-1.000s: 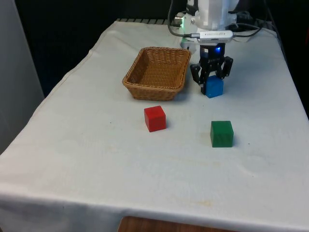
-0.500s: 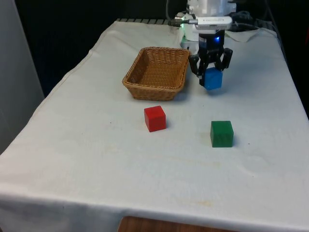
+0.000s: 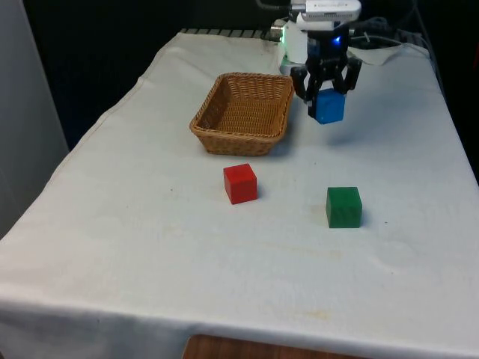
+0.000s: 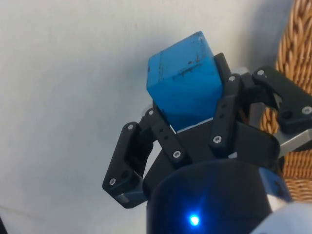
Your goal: Pick up the blue cube and place it into the basket.
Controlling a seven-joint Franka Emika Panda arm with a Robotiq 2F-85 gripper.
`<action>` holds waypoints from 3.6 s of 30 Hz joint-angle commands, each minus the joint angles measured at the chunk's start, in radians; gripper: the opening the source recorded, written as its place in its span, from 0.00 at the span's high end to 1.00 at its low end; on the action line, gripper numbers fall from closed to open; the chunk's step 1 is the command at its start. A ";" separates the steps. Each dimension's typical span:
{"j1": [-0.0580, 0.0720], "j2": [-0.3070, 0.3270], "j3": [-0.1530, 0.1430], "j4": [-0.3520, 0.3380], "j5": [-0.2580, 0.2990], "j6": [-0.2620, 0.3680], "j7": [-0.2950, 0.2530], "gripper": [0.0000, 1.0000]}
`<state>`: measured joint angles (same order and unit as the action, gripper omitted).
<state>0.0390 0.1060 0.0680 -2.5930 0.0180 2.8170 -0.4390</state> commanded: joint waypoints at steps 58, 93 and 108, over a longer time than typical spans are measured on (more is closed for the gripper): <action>-0.018 -0.282 -0.171 -0.107 -0.006 -0.202 -0.148 0.99; -0.028 -0.225 -0.318 -0.096 0.001 -0.215 -0.306 0.99; -0.034 -0.175 -0.386 -0.075 -0.011 -0.200 -0.375 0.99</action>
<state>0.0090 -0.0720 -0.3200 -2.6690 0.0160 2.6100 -0.8180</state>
